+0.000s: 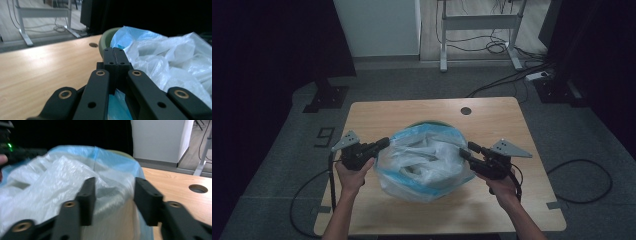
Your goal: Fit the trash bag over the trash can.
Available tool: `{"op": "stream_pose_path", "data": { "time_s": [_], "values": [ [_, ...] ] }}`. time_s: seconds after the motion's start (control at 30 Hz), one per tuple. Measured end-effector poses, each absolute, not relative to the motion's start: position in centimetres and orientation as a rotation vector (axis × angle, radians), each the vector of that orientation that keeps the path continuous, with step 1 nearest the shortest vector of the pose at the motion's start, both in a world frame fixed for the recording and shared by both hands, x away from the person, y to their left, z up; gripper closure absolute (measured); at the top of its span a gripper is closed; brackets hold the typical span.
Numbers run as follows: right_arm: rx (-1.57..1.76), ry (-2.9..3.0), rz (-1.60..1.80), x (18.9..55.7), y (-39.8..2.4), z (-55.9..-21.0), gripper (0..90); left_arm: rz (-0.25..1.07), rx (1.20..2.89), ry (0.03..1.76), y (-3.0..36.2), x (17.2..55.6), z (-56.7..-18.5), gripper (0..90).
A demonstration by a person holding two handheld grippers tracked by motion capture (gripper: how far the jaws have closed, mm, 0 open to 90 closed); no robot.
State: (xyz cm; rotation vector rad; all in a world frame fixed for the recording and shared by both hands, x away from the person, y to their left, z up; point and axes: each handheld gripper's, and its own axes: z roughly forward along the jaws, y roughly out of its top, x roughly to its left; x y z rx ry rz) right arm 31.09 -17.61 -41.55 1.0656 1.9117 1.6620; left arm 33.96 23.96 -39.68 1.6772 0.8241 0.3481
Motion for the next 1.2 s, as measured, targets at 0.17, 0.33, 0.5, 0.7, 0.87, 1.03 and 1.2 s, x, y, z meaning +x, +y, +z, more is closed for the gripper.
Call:
{"op": "stream_pose_path", "data": {
  "time_s": [0.17, 0.33, 0.5, 0.7, 0.87, 1.03, 1.2],
  "values": [
    [1.075, 1.873, 1.659, 30.8, -17.9, -41.2, 83.1, 0.363, 1.65, 0.815, 23.9, 34.1, -39.2, 89.9],
    [1.065, 1.854, 1.643, 30.6, -17.9, -41.1, 89.1, 0.38, 1.65, 0.808, 23.5, 34.3, -38.8, 89.9],
    [1.085, 1.804, 1.652, 31.1, -18.3, -40.6, 89.1, 0.402, 1.64, 0.823, 23.5, 34.9, -38.3, 89.9],
    [1.1, 1.743, 1.629, 32.6, -18.3, -39.5, 89.1, 0.418, 1.626, 0.864, 23.5, 36.7, -38.1, 90.0],
    [1.189, 1.718, 1.591, 35.0, -17.8, -40.1, 89.1, 0.421, 1.648, 0.925, 23.4, 38.5, -39.1, 89.9],
    [1.236, 1.712, 1.57, 36.1, -17.5, -41.2, 89.1, 0.417, 1.678, 0.952, 23.2, 39.1, -40.0, 89.9],
    [1.26, 1.724, 1.531, 37.0, -17.1, -42.4, 89.1, 0.42, 1.701, 1.004, 23.3, 39.5, -41.3, 89.9]
  ]
}}
